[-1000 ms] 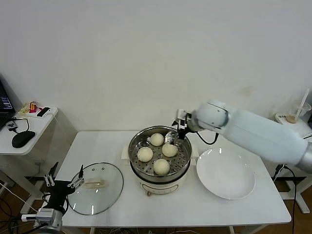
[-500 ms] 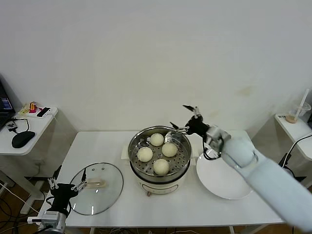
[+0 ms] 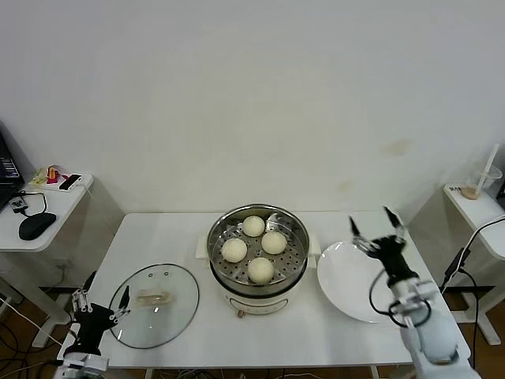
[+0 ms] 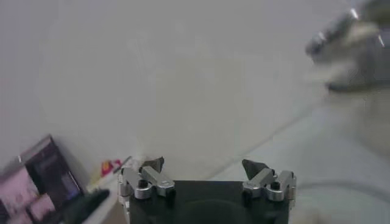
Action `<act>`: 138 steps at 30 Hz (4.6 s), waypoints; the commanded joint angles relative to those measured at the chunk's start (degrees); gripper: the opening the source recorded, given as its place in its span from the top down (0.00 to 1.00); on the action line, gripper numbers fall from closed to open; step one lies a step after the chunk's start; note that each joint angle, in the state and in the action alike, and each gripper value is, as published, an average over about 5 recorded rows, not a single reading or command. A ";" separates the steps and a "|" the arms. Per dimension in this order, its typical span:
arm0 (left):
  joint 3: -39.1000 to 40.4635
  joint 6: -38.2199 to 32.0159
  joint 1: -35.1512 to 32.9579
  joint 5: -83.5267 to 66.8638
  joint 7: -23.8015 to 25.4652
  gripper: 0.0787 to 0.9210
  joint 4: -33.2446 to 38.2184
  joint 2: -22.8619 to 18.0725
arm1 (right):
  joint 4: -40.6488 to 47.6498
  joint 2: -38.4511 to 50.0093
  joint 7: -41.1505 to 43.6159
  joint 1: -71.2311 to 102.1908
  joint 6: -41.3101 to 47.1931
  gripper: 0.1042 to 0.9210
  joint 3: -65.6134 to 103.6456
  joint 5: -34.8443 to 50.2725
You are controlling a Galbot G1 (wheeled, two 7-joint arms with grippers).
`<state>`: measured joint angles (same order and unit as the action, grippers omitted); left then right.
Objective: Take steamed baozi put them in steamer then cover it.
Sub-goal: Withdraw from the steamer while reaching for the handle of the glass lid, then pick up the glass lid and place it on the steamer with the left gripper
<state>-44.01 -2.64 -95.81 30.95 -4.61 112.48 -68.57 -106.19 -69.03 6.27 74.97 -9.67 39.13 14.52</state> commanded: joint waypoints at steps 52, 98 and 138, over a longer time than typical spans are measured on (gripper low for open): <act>13.27 0.55 18.64 39.66 -1.61 0.12 -22.62 2.71 | -2.58 -16.93 -4.65 19.25 -3.77 0.12 15.15 -7.57; 6.12 1.82 15.50 30.34 -2.73 0.92 -10.16 6.99 | -2.32 -16.37 -3.90 19.48 -3.29 0.12 13.99 -8.78; 43.96 25.94 44.55 30.36 19.27 0.92 2.34 7.60 | -1.57 -19.72 -1.76 20.33 -3.00 0.12 7.51 -19.14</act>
<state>-15.36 17.63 -64.14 54.99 9.19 116.79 -56.33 -108.14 -88.07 4.46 95.69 -12.79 48.15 -2.00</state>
